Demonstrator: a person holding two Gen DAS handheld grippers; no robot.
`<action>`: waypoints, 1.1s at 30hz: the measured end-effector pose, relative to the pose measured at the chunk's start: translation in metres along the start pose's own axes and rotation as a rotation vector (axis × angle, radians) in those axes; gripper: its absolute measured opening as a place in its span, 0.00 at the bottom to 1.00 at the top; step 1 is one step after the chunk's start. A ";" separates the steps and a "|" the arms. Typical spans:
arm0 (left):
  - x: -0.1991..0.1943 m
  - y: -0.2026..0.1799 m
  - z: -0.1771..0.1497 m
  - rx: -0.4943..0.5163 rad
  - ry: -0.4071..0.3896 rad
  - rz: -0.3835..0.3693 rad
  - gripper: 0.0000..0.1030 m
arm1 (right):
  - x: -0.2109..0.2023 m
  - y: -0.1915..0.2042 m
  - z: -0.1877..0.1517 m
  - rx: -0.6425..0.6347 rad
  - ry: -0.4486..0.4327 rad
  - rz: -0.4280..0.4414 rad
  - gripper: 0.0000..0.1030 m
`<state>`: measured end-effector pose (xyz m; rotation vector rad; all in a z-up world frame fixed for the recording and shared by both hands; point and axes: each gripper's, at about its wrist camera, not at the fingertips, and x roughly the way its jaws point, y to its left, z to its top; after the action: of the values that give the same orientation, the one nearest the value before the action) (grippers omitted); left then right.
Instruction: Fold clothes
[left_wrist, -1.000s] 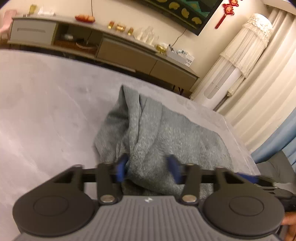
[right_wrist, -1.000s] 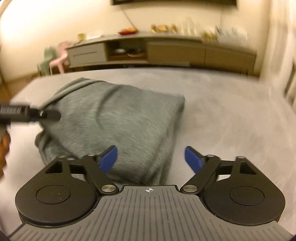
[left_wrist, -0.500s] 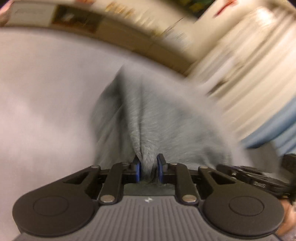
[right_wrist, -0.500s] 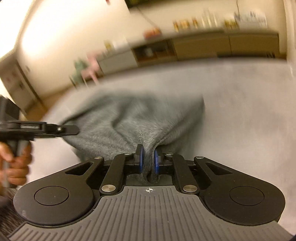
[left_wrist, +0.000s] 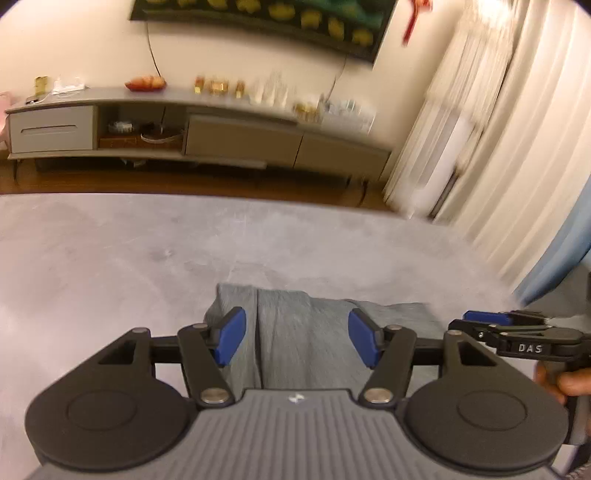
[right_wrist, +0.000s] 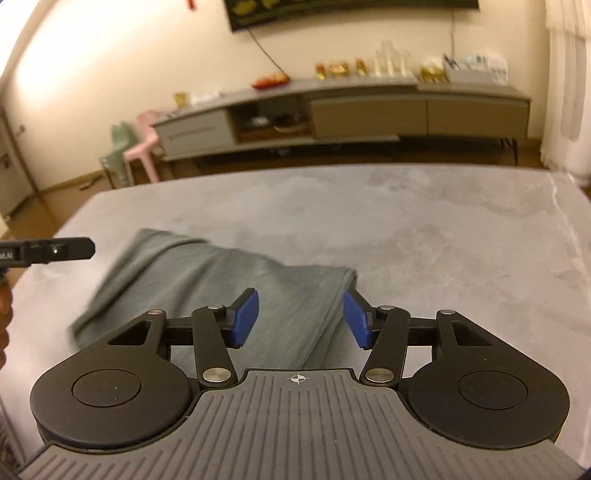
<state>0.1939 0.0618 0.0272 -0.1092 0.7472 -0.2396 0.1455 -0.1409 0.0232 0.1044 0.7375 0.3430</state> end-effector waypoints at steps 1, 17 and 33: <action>0.019 -0.003 0.009 0.016 0.025 0.019 0.59 | 0.014 -0.004 0.005 0.014 0.018 -0.011 0.53; 0.033 0.143 -0.006 -0.616 0.017 -0.127 0.02 | 0.039 -0.017 0.011 0.152 0.012 0.161 0.03; 0.090 0.060 0.031 -0.136 0.162 -0.022 0.11 | 0.013 -0.007 0.015 0.130 -0.046 0.229 0.03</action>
<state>0.2890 0.0972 -0.0203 -0.2288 0.9235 -0.2205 0.1665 -0.1427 0.0249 0.3200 0.7034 0.5094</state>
